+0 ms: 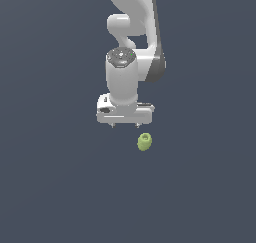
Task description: Pick up the object and move it to a goal position.
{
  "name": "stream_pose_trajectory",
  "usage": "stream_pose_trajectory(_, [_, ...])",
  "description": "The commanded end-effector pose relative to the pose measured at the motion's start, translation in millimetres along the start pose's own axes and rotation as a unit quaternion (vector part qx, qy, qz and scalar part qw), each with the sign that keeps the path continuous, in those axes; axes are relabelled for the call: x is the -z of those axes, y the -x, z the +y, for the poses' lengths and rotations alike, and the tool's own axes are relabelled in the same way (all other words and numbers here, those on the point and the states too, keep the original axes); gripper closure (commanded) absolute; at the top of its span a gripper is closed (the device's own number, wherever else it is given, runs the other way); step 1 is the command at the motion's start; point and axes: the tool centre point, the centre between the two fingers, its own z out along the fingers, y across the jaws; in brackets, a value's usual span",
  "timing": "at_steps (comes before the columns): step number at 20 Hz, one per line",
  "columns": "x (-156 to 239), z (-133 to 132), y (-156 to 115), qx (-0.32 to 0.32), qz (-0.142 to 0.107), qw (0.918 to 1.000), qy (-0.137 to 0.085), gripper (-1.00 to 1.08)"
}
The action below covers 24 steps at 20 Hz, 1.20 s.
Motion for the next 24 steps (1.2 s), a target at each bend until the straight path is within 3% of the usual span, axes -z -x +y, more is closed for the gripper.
stream_pose_trajectory(1, [-3,-5,-1,-0.011,-0.001,0.9999,0.000,-0.92])
stream_pose_trajectory(11, [-20,-35,-5,-0.088,-0.005,0.9961,0.003,-0.92])
stream_pose_trajectory(24, [-46,-78,-6,-0.196,-0.009,0.9806,0.010,-0.92])
